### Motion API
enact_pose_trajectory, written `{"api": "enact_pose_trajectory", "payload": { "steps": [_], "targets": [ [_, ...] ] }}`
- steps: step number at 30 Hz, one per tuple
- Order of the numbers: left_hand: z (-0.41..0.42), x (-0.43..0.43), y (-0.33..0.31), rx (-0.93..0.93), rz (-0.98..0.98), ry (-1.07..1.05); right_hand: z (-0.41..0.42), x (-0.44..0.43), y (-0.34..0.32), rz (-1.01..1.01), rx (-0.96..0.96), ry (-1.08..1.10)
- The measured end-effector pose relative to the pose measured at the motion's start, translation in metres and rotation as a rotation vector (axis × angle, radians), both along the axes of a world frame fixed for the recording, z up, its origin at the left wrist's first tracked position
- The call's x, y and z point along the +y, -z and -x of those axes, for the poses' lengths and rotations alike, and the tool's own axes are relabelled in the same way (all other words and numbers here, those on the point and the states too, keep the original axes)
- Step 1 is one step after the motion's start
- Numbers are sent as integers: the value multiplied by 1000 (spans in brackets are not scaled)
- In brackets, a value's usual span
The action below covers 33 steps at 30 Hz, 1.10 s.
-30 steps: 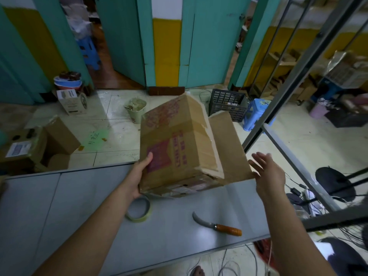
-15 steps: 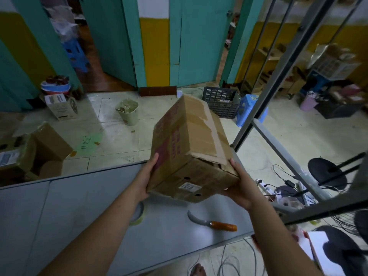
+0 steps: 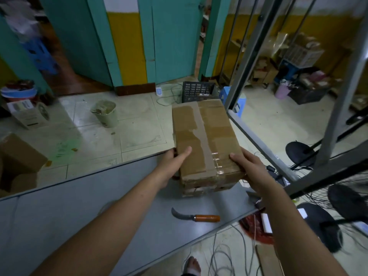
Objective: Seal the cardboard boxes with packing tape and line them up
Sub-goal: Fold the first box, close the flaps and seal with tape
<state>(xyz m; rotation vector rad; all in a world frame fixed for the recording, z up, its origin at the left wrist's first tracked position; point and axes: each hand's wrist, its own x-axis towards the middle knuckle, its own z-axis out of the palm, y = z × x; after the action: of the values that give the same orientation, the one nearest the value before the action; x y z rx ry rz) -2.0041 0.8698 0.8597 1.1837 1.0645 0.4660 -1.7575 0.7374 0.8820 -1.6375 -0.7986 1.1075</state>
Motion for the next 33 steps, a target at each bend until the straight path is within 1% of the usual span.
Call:
{"api": "enact_pose_trajectory", "payload": {
  "steps": [1, 2, 3, 5, 6, 8, 11, 13, 15, 17, 19, 22, 23, 25, 27, 28, 30, 33],
  "targets": [
    [-8, -2, 6, 2, 21, -6, -3, -1, 1, -7, -51, 26],
    [-16, -6, 11, 7, 47, -15, -6, 0, 2, -6, -151, 68],
    [-24, -11, 16, 21, 85, -26, -8, 2, 2, 7, -296, 101],
    [-40, -21, 25, 60, 155, -37, -9, 5, 2, 102, -629, 93],
    [-47, -27, 29, 57, 173, -42, -9, 6, 1, 153, -751, 76],
    [-62, -38, 36, 23, 200, -67, -11, 3, -2, 201, -910, 50],
    [-84, -55, 41, -33, 299, -88, -10, -6, -8, 225, -1048, -26],
    [-95, -63, 43, -44, 328, -90, -5, -8, -12, 243, -1060, -71],
    [-97, -65, 43, -28, 301, -68, -2, -9, -12, 245, -1046, -86],
    [-92, -60, 43, 12, 261, -2, 1, -9, -14, 248, -1029, -65],
    [-83, -50, 40, 112, 164, 108, 4, -7, -15, 246, -1018, -43],
    [-60, -29, 29, 275, -100, 292, 14, 0, -18, 258, -1052, -55],
    [-48, -22, 23, 334, -214, 340, 20, 4, -20, 248, -1071, -72],
    [-19, -7, 13, 538, -497, 389, 37, 17, -27, 206, -1095, -123],
    [15, 8, 4, 765, -777, 367, 61, 34, -34, 151, -1137, -200],
    [34, 16, 0, 849, -870, 339, 75, 44, -38, 120, -1173, -247],
    [80, 29, -7, 952, -953, 267, 113, 67, -44, 42, -1233, -343],
    [163, 38, -12, 1071, -941, 163, 185, 104, -50, -86, -1253, -511]
  ]
}}
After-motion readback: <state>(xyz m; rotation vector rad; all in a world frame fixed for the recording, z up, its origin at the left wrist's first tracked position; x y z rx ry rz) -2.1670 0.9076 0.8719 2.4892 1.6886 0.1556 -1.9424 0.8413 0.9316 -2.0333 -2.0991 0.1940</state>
